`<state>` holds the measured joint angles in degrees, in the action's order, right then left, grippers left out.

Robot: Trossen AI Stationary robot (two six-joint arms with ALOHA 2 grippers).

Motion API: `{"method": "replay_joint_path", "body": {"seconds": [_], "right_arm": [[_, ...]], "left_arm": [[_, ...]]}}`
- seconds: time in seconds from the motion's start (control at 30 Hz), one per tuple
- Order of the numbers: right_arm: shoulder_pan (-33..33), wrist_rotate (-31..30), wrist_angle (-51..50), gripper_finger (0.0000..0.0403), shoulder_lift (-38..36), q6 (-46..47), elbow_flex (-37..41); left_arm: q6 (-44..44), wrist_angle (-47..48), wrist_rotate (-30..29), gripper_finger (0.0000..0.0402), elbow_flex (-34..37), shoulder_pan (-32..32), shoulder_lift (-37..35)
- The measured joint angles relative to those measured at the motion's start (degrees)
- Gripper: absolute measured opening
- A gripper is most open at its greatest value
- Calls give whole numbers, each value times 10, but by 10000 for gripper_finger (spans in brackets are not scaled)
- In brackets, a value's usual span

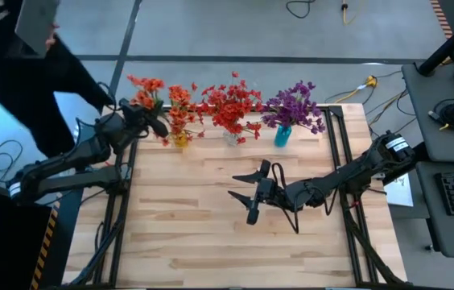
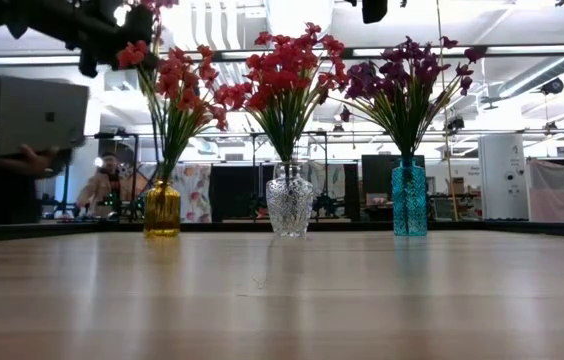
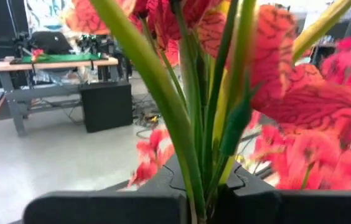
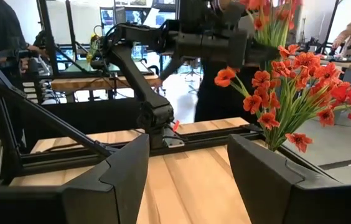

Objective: Sort flowers into vase by color
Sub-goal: Put the orange flowers into the yellow vase

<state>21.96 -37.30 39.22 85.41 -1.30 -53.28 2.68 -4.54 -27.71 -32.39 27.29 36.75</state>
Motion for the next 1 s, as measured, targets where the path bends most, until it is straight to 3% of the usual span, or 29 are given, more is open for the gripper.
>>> {"method": "replay_joint_path", "body": {"seconds": [0.33, 1.0], "right_arm": [[0, 0, 0, 210, 0, -1, 0], [0, 0, 0, 210, 0, 2, 0]], "left_arm": [[6, -65, -2, 1, 57, 1, -20], [-2, -62, -2, 1, 55, 2, 13]]}}
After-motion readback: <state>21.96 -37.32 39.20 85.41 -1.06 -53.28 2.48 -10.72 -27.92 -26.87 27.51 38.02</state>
